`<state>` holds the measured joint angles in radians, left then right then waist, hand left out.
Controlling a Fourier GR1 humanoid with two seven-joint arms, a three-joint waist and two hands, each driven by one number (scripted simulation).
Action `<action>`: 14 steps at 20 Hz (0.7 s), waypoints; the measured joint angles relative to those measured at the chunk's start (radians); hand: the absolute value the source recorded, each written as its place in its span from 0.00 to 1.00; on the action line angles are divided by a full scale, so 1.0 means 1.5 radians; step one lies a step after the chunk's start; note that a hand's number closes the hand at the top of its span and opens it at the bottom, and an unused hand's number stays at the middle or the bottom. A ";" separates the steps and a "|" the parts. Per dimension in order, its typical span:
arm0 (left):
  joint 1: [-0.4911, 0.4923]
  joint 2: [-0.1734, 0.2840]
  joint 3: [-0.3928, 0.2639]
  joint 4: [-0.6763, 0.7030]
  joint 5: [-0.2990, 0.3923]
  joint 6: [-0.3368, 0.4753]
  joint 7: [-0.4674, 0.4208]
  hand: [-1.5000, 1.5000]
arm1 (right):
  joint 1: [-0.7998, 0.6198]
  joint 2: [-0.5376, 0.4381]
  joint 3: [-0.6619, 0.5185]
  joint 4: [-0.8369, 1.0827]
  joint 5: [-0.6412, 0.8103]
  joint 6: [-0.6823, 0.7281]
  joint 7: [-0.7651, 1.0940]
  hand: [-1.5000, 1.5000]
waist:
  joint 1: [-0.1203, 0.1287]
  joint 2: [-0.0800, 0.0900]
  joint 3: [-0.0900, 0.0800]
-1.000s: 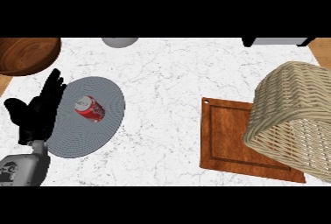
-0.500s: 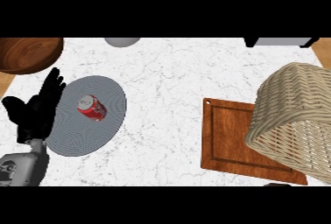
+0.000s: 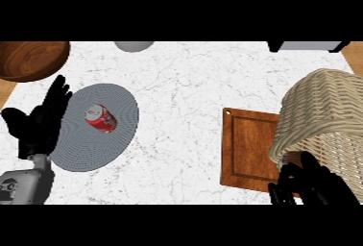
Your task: Pick the cupcake from the cutting board and place it in the basket
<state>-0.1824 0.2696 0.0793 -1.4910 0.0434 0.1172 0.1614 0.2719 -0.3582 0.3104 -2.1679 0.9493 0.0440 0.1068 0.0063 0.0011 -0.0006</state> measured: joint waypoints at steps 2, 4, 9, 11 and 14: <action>0.001 -0.001 0.004 0.000 -0.002 -0.002 -0.003 0.50 | -0.040 0.008 -0.022 0.042 -0.002 0.010 0.002 1.00 | -0.001 0.000 0.000; 0.004 -0.005 0.003 -0.001 -0.006 -0.003 -0.001 0.50 | -0.070 0.014 -0.043 0.080 -0.001 0.014 0.000 1.00 | -0.001 0.000 0.000; -0.003 -0.009 0.008 0.010 -0.015 -0.006 -0.005 0.50 | -0.152 -0.002 -0.125 0.169 -0.034 0.042 -0.027 1.00 | -0.002 0.000 0.000; -0.002 -0.018 0.006 0.003 -0.020 -0.003 0.000 0.50 | -0.171 -0.004 -0.150 0.190 -0.041 0.054 -0.036 1.00 | -0.003 0.000 0.000; -0.002 -0.014 0.017 0.012 -0.019 -0.016 -0.010 0.50 | -0.212 -0.004 -0.176 0.235 -0.049 0.072 -0.047 1.00 | -0.003 0.000 0.000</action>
<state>-0.1856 0.2490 0.1047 -1.4732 0.0146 0.0934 0.1469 -0.0463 -0.3641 0.0468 -1.8151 0.8757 0.1521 0.0356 0.0020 0.0005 0.0001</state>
